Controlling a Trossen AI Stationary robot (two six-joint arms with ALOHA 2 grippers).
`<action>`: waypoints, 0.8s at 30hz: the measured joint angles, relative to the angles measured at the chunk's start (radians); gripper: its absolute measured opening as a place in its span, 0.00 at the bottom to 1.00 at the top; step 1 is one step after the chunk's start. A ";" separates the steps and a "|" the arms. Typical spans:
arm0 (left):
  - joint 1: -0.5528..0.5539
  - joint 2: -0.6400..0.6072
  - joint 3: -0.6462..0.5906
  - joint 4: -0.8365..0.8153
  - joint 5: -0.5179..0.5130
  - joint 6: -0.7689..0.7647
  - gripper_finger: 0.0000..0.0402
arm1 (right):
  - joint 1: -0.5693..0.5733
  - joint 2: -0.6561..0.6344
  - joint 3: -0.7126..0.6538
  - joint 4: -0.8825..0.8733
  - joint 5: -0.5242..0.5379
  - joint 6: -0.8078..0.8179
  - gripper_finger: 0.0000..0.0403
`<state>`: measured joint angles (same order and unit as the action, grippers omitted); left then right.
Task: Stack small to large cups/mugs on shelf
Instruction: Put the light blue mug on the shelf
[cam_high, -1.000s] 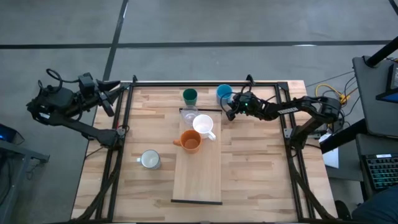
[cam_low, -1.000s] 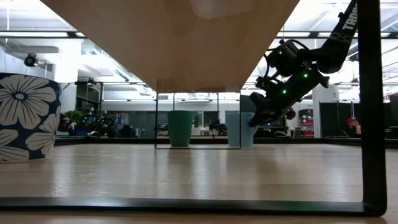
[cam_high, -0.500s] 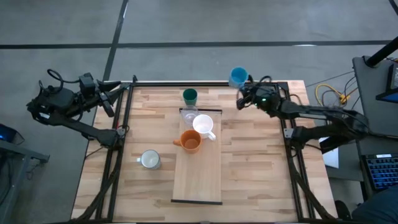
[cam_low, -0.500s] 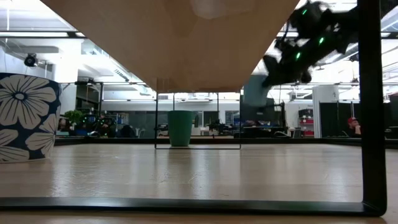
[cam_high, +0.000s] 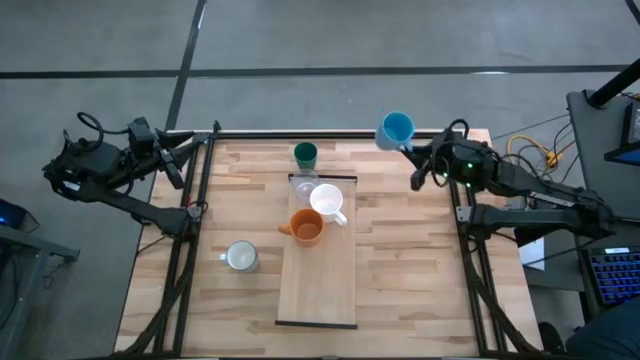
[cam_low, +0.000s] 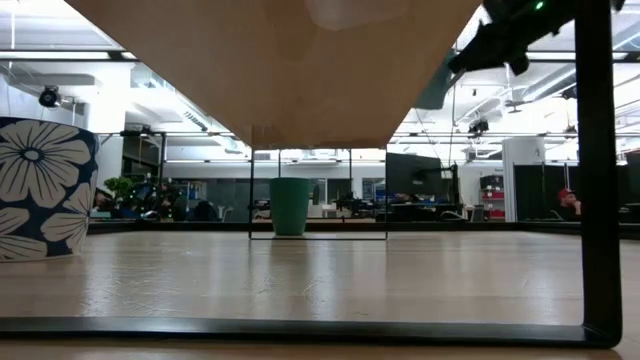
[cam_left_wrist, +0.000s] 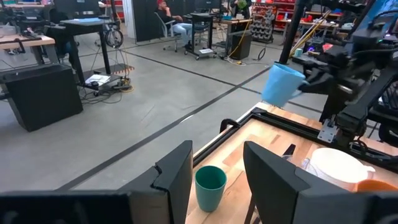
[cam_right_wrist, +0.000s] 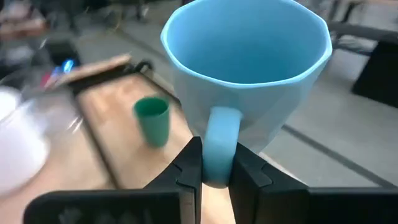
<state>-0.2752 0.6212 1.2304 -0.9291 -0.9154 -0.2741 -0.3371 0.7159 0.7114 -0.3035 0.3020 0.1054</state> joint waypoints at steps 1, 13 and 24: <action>0.000 0.000 0.000 0.000 0.000 0.000 0.32 | 0.019 -0.003 0.019 -0.049 -0.003 -0.003 0.10; 0.000 -0.002 0.000 0.000 0.000 0.001 0.32 | 0.203 0.040 0.191 -0.254 -0.161 -0.036 0.10; 0.000 -0.002 0.000 0.000 0.009 0.000 0.32 | 0.436 0.075 0.298 -0.231 -0.210 0.011 0.10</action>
<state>-0.2756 0.6189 1.2304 -0.9291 -0.9066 -0.2745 0.0993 0.7911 1.0096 -0.5350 0.0918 0.1160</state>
